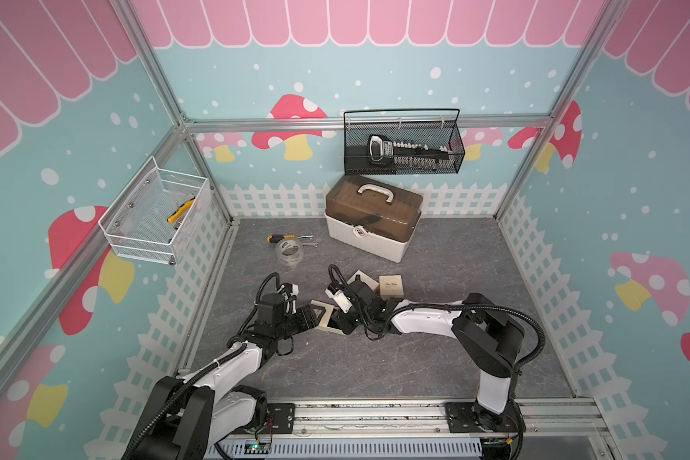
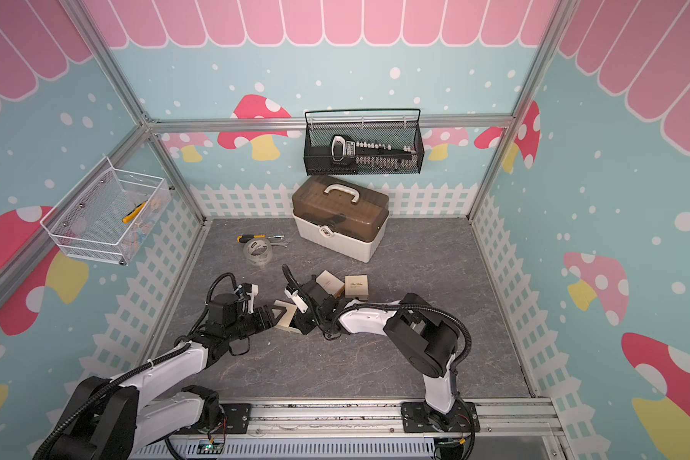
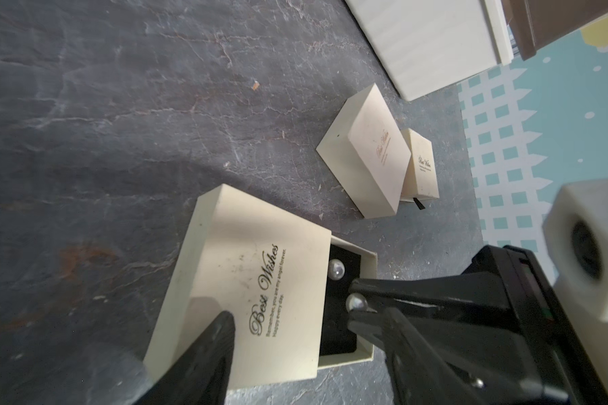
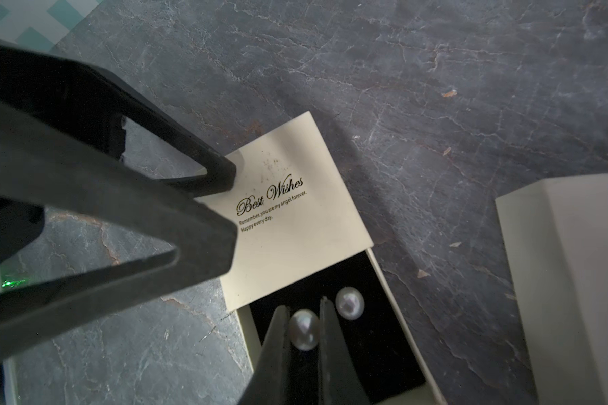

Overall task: Place the earrings into the drawer-style jewelry box
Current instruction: Insert the earring into the inner lining.

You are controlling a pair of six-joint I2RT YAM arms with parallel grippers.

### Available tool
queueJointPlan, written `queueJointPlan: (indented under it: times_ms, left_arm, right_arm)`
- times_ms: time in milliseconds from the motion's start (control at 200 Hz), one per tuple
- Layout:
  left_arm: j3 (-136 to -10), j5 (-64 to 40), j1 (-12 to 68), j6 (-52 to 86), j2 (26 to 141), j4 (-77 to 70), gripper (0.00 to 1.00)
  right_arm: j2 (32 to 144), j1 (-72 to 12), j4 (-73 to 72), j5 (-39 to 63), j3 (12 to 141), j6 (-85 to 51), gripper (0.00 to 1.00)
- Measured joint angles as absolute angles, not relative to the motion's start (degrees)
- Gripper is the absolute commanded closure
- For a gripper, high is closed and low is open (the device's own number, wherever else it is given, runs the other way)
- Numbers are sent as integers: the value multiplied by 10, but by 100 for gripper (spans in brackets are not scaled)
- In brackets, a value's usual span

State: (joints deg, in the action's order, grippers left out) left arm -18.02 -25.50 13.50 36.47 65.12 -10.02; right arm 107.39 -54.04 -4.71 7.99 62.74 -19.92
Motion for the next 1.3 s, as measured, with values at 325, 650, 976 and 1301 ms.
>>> queueJointPlan:
  times_ms: [325,650,976,1301]
  left_arm:
    - [-180,-256,136,364,666,-118,32]
    - [-180,-256,136,364,669,-123,32]
    - [-180,-256,136,364,669,-123,32]
    - [-180,-255,136,362,668,-122,32]
  right_arm:
    - [1074,-540,-49,81,627,-199,100]
    - [1088,-540,-59,90,627,-197,100]
    - [1096,-540,-60,91,626,-194,100]
    - [1096,-541,-60,91,614,-186,100]
